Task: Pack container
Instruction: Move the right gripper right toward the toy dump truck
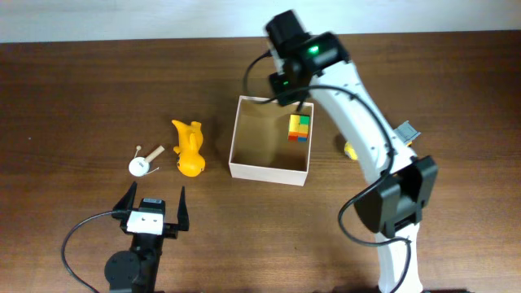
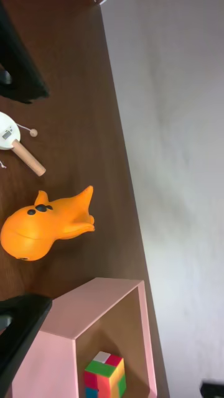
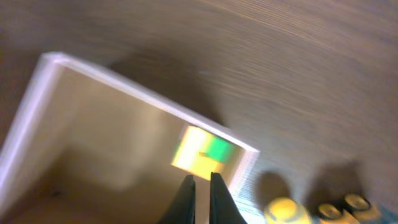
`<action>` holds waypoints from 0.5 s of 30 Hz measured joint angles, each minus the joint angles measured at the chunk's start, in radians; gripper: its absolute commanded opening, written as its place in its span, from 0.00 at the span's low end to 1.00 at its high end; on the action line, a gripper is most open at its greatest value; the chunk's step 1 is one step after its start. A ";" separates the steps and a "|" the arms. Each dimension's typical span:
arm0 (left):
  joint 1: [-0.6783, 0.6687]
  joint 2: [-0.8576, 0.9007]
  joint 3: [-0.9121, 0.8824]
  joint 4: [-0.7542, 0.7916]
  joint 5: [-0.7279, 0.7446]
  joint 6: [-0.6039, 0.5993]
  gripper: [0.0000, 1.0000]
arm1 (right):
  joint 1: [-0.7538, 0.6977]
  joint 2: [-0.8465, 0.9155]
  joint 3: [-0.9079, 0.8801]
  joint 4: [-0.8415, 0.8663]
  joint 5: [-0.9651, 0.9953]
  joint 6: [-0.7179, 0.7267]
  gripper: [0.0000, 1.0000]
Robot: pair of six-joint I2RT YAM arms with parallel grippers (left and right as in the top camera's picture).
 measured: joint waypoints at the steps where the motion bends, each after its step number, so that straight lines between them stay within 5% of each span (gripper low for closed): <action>1: 0.000 0.000 0.000 0.000 0.000 0.000 0.99 | -0.018 0.000 0.000 -0.006 0.006 0.014 0.04; 15: 0.000 0.000 0.000 0.000 0.000 0.000 0.99 | -0.142 0.040 -0.086 -0.008 0.036 0.108 0.04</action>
